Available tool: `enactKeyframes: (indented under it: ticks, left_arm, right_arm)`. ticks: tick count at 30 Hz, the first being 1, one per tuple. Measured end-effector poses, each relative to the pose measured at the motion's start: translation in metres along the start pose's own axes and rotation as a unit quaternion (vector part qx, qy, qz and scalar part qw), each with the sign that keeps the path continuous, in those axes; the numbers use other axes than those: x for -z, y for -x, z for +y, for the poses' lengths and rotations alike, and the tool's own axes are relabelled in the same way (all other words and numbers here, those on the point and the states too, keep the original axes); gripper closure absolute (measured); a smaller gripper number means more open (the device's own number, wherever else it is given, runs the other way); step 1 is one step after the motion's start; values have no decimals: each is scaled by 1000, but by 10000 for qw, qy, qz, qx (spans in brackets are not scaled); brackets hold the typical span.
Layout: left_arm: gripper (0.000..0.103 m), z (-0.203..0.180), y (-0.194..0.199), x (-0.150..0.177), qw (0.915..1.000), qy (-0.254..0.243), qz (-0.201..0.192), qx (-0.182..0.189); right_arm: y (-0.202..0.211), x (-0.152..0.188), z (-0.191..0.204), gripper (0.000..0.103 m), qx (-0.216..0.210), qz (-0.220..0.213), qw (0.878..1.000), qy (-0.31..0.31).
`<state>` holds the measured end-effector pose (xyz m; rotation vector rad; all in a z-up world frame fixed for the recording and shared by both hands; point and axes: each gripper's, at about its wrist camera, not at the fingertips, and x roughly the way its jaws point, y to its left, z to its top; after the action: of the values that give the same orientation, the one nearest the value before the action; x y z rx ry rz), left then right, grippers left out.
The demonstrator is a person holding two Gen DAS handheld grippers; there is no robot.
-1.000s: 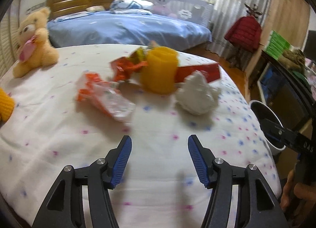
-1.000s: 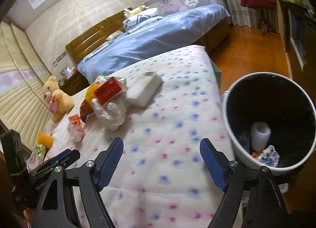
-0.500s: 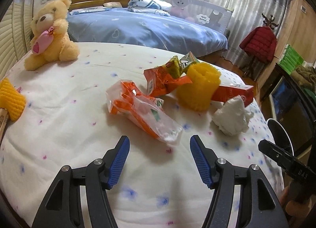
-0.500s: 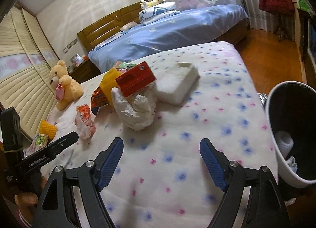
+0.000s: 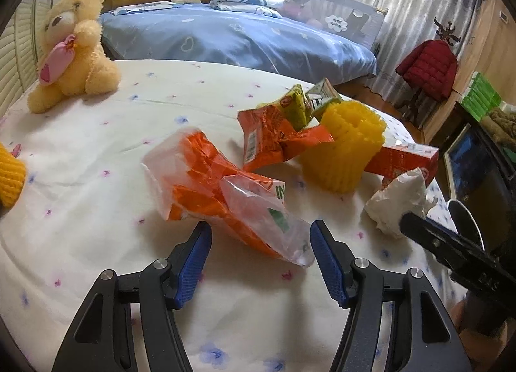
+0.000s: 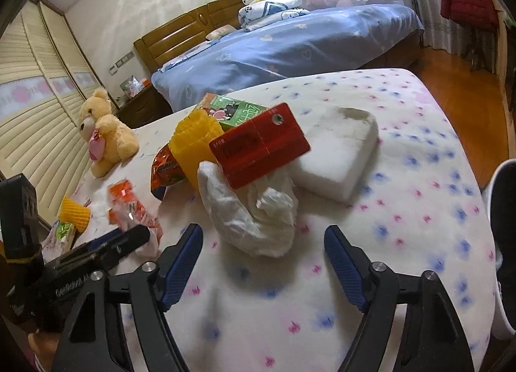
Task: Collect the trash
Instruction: 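Grasp the orange-and-clear bag with left tool while right tool grasps white tissue, then carry both items over the bin and open both tools to drop them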
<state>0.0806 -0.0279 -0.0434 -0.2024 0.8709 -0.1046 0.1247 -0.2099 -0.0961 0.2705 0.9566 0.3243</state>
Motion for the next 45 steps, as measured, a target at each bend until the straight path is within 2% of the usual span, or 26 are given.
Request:
enactKeyframes:
  ticks: [1,2,3,4,6,9,22,30,45]
  left_arm:
    - [57,-1,-1,1,10000,-30,8,16]
    - [70,-3,-3,2,10000,-73,54,42]
    - [77,-4,-5,3,9999,-105,105,67]
    - [78,-5,-5,4,9998,-143,109,68]
    - [87,-7,-2,6,9997,-204,53,106]
    - [89,-9,2,10,9995,-276,26,141]
    - [92,-14,27,34,9979,-478,-28,429]
    - [92,-28,43,46,9946,-782,-142,669]
    - [93,-76,46,55,9866,-1230,50,1070]
  right_arm:
    - [-3,-1,2,35,39,14,10000,35]
    - [-4,-1,2,43,48,36,10000,46]
    - [-6,-1,2,51,43,69,10000,54]
    - [-6,0,3,54,15,94,9999,66]
    - [-4,2,5,64,18,66,9999,133]
    - [2,7,7,68,13,75,9997,228]
    - [46,33,-8,68,-65,-34,10000,21]
    - [71,43,-26,68,101,-212,9995,-188]
    - [108,52,-72,68,491,-516,9954,-634]
